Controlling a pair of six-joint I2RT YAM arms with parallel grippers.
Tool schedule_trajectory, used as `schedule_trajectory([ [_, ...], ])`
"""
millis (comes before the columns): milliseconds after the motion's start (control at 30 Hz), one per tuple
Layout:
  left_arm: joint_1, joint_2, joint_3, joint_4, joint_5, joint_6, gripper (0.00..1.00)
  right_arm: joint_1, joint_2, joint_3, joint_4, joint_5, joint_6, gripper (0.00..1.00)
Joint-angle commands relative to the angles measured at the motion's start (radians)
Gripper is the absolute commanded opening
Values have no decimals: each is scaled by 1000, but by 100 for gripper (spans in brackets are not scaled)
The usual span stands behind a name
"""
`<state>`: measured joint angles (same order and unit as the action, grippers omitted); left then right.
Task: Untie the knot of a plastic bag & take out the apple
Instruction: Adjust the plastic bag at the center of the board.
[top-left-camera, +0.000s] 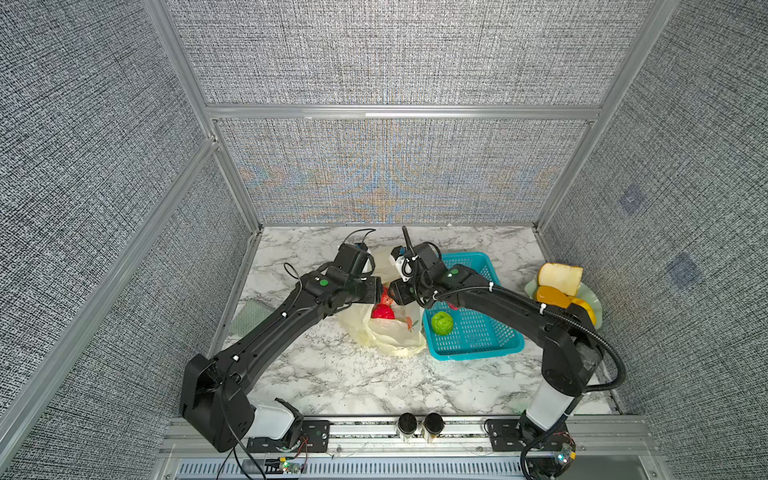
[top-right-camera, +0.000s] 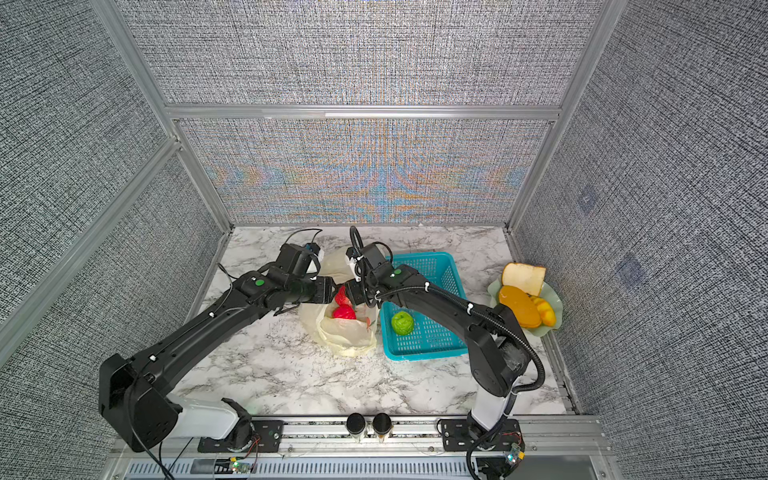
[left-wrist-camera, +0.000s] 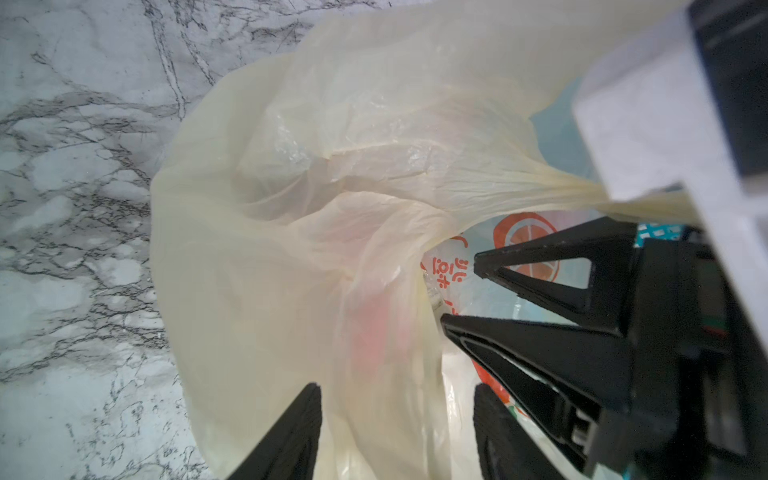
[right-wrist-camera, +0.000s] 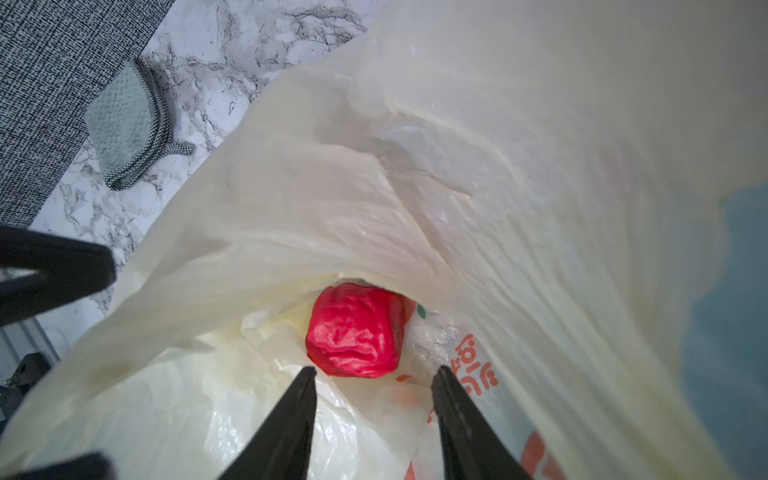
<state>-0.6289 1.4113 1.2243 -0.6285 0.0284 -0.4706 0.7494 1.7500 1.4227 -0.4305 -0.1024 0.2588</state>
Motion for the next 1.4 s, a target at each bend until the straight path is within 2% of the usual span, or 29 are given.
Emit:
schedule_trajectory([
  [0, -5, 39, 23, -54, -65, 12, 54, -1, -6, 13, 16, -12, 4, 48],
  [33, -5, 57, 31, -69, -62, 21, 49, 0, -10, 16, 19, -16, 5, 48],
  [67, -5, 71, 39, -80, -54, 26, 38, 0, -14, 17, 21, -18, 6, 48],
  [100, -5, 82, 44, -91, -54, 22, 23, 1, -17, 17, 24, -24, 2, 48],
  [133, -5, 92, 53, -110, -73, -1, 0, -1, -23, 13, 29, -40, -7, 48],
  [333, -5, 37, 20, -157, -155, -98, 0, 9, -101, -149, 171, -237, -74, 48],
  [467, -4, -78, -100, -86, -205, -149, 0, 41, -125, -243, 202, -251, -125, 48],
  [633, -3, -206, -254, 47, -258, -195, 0, 69, -92, -253, 203, -265, -164, 48],
  [833, 0, -331, -349, 134, -369, -240, 0, 76, -224, -403, 417, -171, -130, 49],
  [1067, 14, -351, -356, 146, -400, -278, 0, 77, -322, -470, 411, -106, -141, 49],
  [1200, 29, -364, -379, 179, -389, -284, 0, 80, -286, -458, 416, -70, -127, 49],
  [1367, 41, -351, -402, 212, -348, -281, 0, 92, -121, -299, 370, 9, -128, 49],
])
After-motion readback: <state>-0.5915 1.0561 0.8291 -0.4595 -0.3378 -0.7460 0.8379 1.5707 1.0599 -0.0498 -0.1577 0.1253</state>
